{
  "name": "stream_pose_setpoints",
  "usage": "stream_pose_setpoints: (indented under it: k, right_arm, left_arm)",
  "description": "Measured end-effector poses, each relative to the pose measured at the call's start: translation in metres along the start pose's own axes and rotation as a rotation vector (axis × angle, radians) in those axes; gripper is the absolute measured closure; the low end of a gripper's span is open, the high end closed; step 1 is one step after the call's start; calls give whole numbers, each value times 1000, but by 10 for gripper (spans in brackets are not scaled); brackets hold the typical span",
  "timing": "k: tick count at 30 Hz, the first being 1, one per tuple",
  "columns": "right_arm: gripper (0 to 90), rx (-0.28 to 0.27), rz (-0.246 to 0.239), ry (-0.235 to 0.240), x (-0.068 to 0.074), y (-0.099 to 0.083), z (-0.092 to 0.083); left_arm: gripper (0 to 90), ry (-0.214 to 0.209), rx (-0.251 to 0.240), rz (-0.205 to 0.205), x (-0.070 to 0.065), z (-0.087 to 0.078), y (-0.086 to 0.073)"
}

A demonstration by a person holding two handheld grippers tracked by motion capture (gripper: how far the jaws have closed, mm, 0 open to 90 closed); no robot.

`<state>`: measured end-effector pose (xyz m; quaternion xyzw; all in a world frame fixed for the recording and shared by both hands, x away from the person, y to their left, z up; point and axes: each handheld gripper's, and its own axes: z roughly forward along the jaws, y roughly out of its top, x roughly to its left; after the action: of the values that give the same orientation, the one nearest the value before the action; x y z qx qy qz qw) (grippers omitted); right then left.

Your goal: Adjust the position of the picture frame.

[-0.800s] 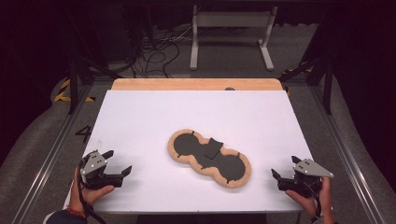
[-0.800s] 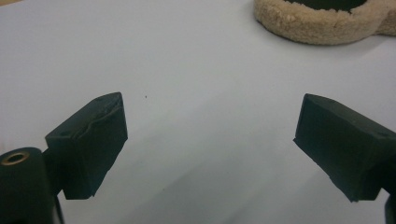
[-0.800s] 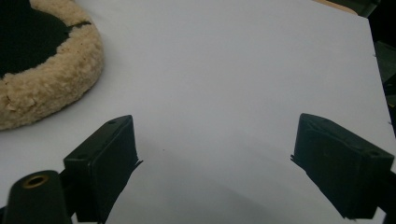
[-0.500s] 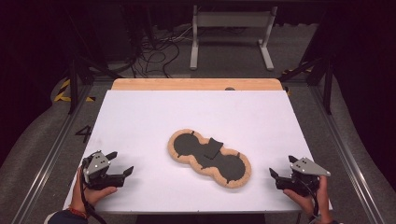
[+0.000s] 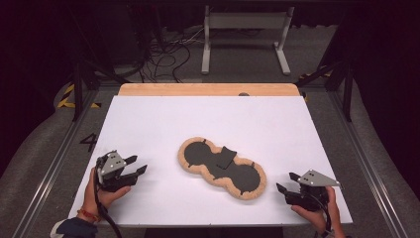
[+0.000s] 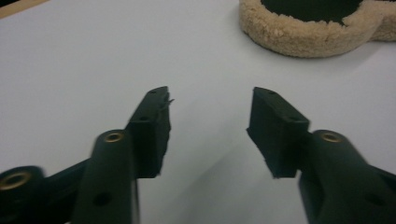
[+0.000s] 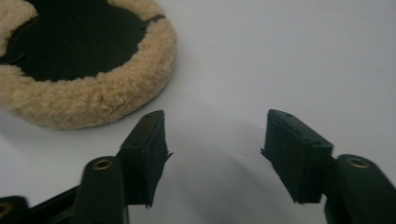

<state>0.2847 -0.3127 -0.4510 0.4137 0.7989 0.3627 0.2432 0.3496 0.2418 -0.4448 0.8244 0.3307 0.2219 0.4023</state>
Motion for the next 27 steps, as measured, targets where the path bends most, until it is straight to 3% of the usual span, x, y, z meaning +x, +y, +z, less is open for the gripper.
stream_pose_setpoints:
  k: [1,4,6,9,13,19,22,27]
  right_arm:
    - [482,7,-9,7,2,1,1]
    - [580,19,-18,28,6,3,3]
    - [608,21,-14,30,6,3,3]
    - [720,36,-3,45,8,5,7]
    - [757,50,-6,54,11,7,10]
    - [779,84,-17,42,17,13,19]
    - [805,89,-12,41,16,15,21]
    - [852,85,-4,47,14,17,26]
  left_arm:
    - [571,-27,6,-1,1,5,4]
    - [759,-39,33,7,3,17,13]
    - [791,-60,35,5,4,25,20]
    - [867,-82,40,6,3,44,35]
    - [870,-81,45,4,4,59,44]
    - [877,-112,60,-45,4,82,56]
    - [890,-117,100,-34,2,93,59]
    - [884,-122,105,-48,4,108,64]
